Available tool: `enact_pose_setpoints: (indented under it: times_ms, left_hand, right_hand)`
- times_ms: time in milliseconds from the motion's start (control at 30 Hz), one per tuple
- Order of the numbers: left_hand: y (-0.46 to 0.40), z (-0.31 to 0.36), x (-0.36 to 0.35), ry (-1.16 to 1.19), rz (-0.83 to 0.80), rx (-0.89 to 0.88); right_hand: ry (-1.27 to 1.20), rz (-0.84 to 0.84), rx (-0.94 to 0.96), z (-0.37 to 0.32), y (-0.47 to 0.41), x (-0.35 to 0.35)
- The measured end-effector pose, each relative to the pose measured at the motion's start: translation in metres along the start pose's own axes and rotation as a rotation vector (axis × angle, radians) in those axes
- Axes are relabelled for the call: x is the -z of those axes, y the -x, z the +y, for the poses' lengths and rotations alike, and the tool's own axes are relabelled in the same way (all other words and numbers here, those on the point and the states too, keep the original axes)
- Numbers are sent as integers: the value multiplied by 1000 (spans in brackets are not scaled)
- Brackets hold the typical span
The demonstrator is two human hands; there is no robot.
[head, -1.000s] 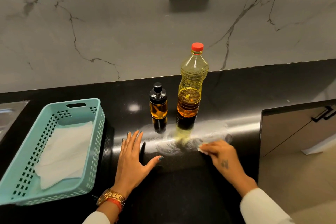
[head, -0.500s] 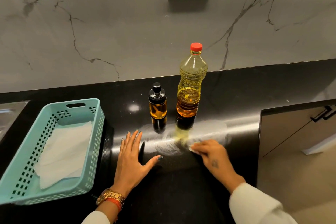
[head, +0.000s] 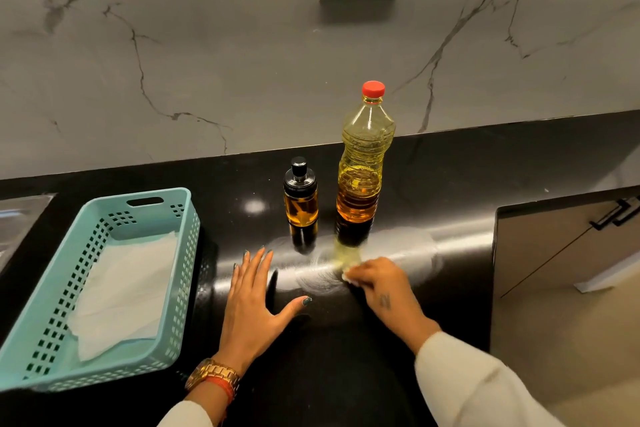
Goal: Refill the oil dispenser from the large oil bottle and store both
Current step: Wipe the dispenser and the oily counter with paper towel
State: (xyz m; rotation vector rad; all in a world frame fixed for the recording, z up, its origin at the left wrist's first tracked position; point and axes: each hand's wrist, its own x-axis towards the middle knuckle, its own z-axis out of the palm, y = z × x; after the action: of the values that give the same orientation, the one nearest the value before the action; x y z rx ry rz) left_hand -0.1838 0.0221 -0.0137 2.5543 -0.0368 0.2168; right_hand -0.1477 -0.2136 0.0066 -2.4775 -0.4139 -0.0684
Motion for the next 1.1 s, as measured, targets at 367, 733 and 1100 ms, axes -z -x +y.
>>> enact_pose_setpoints:
  times_ms: [367,733,1100]
  left_hand:
    - [-1,0,0,-1,-11,-7]
    - [-1,0,1,12,5,-21]
    - [-1,-1,0,23,9,-12]
  right_hand:
    - [33,42,-95,3,-33,-3]
    - [46,155,-146,22,-39,9]
    - [-28,121,34,22,31,3]
